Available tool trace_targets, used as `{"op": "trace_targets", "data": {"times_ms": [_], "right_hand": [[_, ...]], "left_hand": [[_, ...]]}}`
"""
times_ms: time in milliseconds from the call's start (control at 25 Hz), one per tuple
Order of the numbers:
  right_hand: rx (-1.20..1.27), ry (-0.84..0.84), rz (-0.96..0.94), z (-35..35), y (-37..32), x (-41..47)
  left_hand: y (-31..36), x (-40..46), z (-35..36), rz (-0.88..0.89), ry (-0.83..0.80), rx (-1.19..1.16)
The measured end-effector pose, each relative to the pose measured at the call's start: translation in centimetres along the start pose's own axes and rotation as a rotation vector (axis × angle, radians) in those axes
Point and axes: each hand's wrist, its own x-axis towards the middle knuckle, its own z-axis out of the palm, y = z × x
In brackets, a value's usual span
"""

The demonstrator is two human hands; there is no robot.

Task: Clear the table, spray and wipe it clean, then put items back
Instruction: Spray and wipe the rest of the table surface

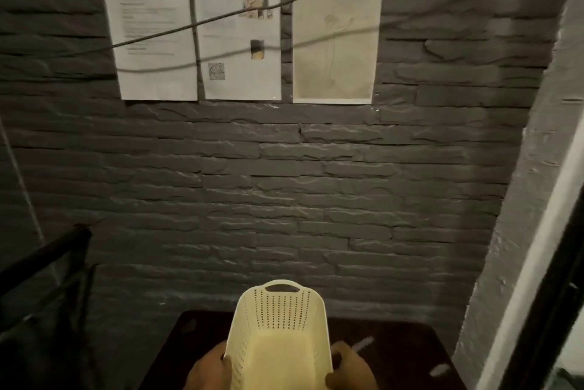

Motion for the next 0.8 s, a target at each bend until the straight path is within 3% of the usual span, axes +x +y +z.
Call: {"op": "trace_targets", "data": {"times_ms": [120, 160, 320, 800], "right_hand": [[-0.073, -0.146, 0.105, 2.2, -0.3, 0.7], [-0.069, -0.175, 0.116, 3.1, -0.4, 0.4], [-0.008, -0.198, 0.147, 6.7, -2.4, 1.7], [0.020, -0.169, 0.176, 16.0, -9.2, 9.1]], "left_hand": [[-2.7, -1.6, -2.3, 0.161, -0.155, 0.344], [-3.0, -1.4, -2.8, 0.101, -0.158, 0.398], [-4.4, 0.3, -4.9, 0.044, -0.118, 0.456], [-6.4, 12.0, -9.5, 0.140, -0.136, 0.522]]}}
